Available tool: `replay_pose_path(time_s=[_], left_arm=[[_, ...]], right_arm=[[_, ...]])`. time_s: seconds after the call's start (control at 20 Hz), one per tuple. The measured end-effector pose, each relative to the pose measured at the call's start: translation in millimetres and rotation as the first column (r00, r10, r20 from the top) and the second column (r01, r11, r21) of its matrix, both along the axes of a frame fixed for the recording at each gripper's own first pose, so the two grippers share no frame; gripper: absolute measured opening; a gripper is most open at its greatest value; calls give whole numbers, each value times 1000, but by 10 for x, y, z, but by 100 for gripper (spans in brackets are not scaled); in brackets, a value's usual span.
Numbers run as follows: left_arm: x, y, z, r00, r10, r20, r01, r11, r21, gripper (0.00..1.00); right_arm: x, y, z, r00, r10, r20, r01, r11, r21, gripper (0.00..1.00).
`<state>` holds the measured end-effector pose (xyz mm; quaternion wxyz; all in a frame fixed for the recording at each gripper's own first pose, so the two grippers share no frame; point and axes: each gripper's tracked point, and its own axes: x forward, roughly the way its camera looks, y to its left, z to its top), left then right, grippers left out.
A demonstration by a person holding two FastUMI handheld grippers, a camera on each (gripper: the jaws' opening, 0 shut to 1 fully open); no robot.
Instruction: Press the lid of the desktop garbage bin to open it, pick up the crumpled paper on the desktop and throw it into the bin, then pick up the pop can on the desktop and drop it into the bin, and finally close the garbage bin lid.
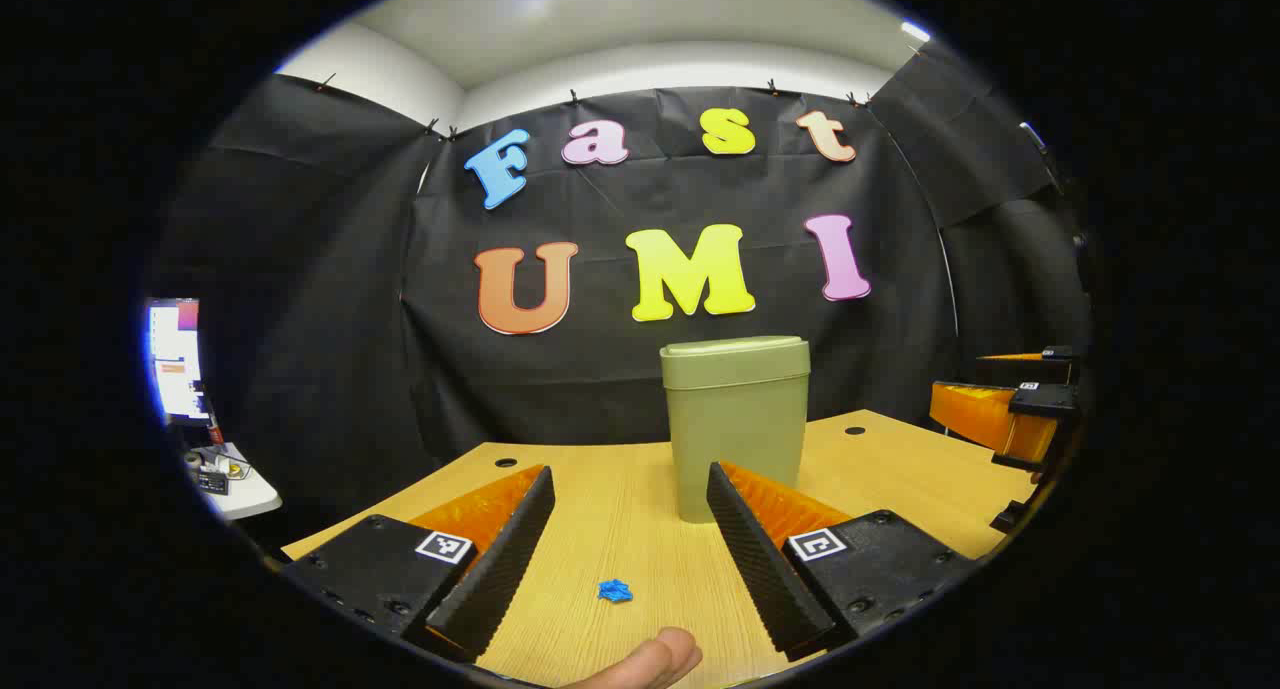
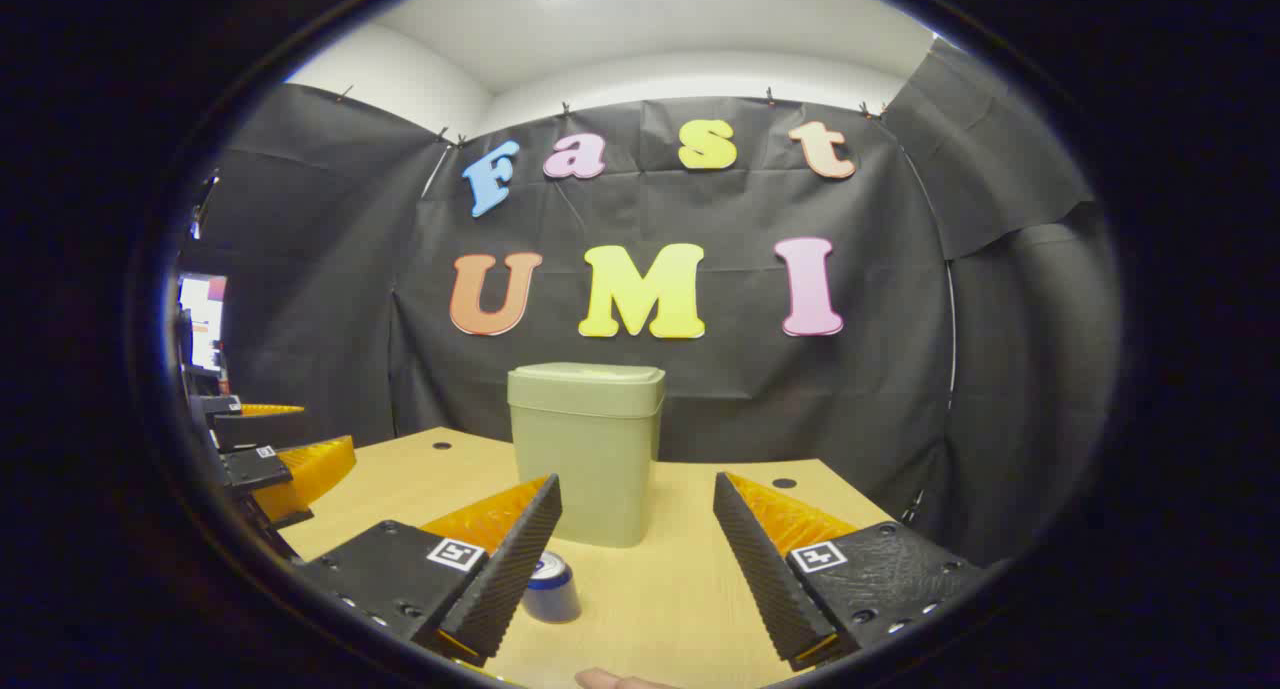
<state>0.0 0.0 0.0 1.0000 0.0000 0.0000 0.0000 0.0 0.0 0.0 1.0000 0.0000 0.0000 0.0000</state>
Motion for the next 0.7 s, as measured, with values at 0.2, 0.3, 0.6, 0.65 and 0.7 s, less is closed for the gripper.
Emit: replay_pose_path(time_s=[0.2, 0.3, 0.6, 0.65, 0.7], left_arm=[[-36, 19, 36, 1000, 0, -3, 0, 1000, -25, 99], [-33, 77, 57, 1000, 16, 6, -16, 1000, -21, 99], [-9, 200, 13, 998, 52, -16, -53, 998, -32, 99], [-11, 210, -9, 998, 55, -22, -56, 998, -37, 99], [-10, 217, -16, 998, 53, -29, -54, 998, -42, 99]], right_arm=[[-54, 24, 38, 1000, 13, 8, -13, 1000, 12, 95], [-65, 16, 55, 1000, 13, 11, -13, 1000, 13, 95], [-102, 56, 67, 1000, 9, 19, -9, 1000, 2, 95], [-106, 46, 70, 1000, 5, 19, -4, 1000, -12, 92], [-106, 30, 75, 1000, -2, 22, 3, 1000, -22, 95]])
